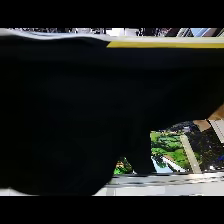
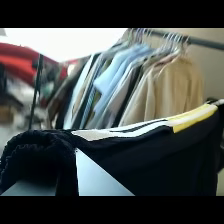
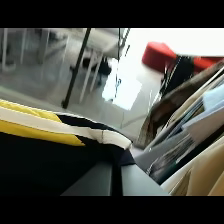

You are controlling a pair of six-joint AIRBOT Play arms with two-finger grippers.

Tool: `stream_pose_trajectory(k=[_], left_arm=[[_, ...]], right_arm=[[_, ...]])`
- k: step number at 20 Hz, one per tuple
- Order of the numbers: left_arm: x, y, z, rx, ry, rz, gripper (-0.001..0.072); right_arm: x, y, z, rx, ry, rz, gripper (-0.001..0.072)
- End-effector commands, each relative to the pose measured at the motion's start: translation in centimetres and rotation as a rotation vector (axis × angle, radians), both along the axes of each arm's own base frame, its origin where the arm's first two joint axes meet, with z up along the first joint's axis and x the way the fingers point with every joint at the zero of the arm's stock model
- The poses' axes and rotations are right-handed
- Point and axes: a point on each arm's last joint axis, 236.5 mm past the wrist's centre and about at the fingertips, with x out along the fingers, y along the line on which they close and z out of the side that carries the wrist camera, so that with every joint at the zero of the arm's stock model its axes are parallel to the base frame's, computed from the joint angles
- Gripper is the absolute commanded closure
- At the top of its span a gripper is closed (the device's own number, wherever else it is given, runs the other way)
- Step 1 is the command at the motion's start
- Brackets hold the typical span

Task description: Fold the clothes and pants, and hang the long-sleeved shirts on hangers.

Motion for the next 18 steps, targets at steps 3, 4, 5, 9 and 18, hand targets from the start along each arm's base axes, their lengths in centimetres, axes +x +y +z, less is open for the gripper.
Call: stream_pose_trajectory(k=[3, 4, 5, 9, 18], left_arm=[[14.9, 0.6, -17.1, 0.055, 0.5, -0.073, 0.068], [17.6, 0.6, -21.7, 0.067, 0.607, -0.075, 0.068], [20.2, 0.5, -27.2, 0.074, 0.723, -0.076, 0.068], [28.8, 1.6, -45.0, -0.074, 1.004, 0.064, 0.0681], [32.1, 3.5, -44.7, -0.158, 0.975, 0.11, 0.0681]], right_arm=[[18.2, 0.1, -18.6, -0.091, 0.417, 0.022, 0.0697], [21.3, 0.2, -23.6, -0.085, 0.493, 0.024, 0.0697], [24.1, 0.4, -28.4, -0.074, 0.551, 0.025, 0.0697], [30.4, 0.1, -42.0, -0.048, 0.636, -0.005, 0.0697], [25.9, 4.1, -42.3, 0.118, 0.828, 0.103, 0.0697]])
